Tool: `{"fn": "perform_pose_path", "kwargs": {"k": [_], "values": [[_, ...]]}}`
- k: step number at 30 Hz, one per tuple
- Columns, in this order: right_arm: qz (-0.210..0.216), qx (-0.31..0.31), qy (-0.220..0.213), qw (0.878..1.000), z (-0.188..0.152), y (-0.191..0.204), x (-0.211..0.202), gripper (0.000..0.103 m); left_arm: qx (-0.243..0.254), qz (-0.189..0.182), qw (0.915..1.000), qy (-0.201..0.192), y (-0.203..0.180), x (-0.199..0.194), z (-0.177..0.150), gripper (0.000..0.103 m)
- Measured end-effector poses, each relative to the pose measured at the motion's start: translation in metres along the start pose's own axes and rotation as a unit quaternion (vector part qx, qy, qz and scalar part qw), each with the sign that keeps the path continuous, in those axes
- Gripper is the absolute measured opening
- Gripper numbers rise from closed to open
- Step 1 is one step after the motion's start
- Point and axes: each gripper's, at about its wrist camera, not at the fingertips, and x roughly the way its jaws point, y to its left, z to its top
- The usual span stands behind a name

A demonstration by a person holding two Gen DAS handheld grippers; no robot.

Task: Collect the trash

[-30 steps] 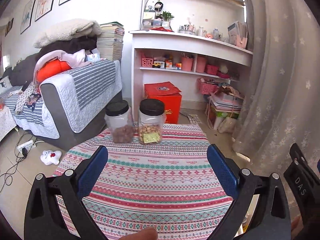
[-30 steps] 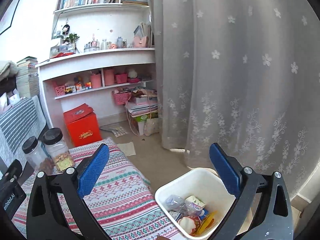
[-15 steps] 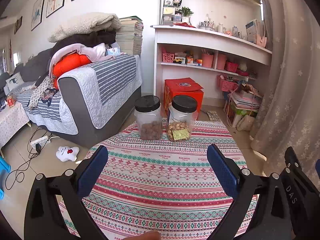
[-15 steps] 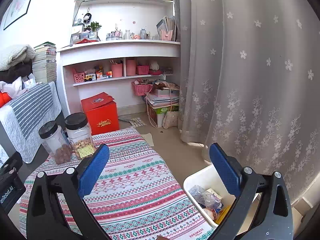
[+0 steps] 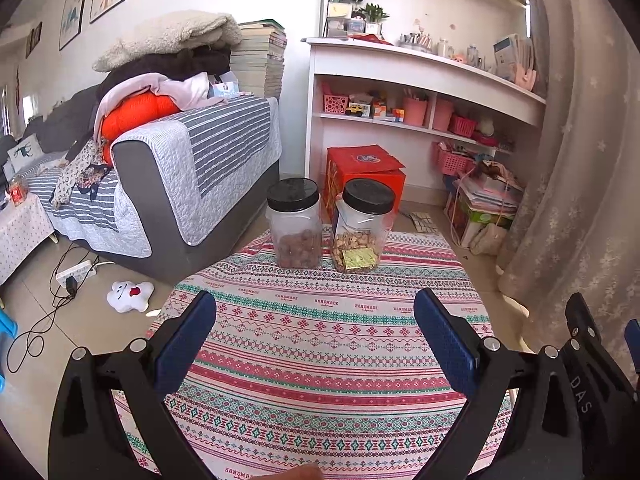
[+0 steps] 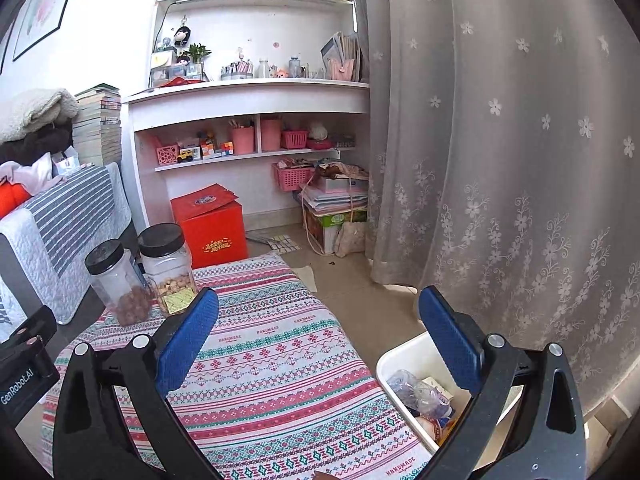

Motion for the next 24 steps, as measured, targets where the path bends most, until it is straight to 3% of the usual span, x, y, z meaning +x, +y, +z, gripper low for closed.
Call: {"fn": "perform_pose_path", "kwargs": {"k": [24], "values": [[0.004,0.001,-0.001,1.0,-0.0007,-0.0041,0.0052,0.096,-0.001,-0.01,0.9998,0.02,-0.0065,0.0086,-0.0016,0.096]]}}
